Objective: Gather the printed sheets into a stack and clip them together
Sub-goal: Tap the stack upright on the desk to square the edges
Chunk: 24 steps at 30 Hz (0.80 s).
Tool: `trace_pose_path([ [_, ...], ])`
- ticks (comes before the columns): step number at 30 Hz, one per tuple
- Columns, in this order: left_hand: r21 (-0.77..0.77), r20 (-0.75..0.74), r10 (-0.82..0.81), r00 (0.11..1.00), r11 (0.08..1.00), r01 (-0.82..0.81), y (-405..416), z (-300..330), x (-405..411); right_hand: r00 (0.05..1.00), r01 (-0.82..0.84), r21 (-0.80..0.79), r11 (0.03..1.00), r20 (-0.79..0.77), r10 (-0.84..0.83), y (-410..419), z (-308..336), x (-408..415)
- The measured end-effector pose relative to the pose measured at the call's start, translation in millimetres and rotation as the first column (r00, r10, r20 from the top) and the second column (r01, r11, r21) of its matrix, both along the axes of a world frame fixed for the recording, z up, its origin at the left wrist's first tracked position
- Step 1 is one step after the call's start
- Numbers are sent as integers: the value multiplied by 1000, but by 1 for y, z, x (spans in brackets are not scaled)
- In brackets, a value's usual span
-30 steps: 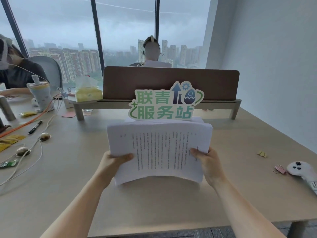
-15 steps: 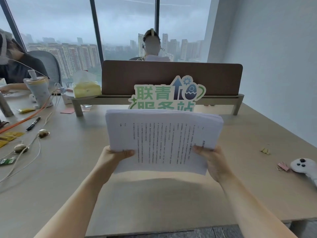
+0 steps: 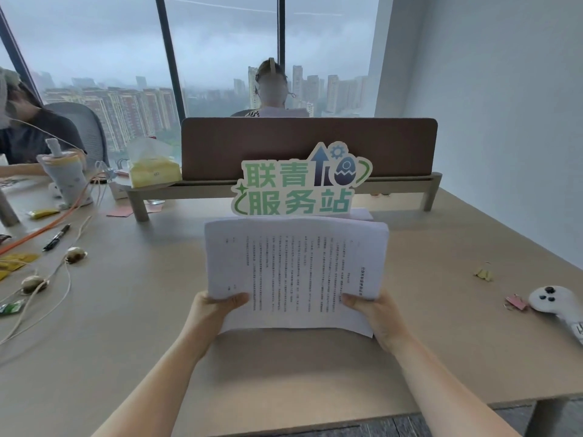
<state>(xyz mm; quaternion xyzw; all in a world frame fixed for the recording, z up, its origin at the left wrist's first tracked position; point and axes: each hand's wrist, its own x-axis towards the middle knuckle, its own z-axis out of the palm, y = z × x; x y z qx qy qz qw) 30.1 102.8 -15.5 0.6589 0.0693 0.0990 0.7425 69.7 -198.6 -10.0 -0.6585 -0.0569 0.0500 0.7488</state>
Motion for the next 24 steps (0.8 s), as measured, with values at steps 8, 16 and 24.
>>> trace_pose_path([
  [8, -109, -32, 119, 992, 987, -121, -6, 17, 2, 999, 22, 61, 998, -24, -21, -7, 32, 3],
  [16, -289, -70, 126, 990, 947, -141, -48, 33, 1, 990, 134, 650, 748, -125, -69, 47, 54, -18],
  [24, -452, 2, 114, 994, 887, -101, -81, 47, -7, 945, 319, 498, 806, -99, -313, 64, 88, -24],
])
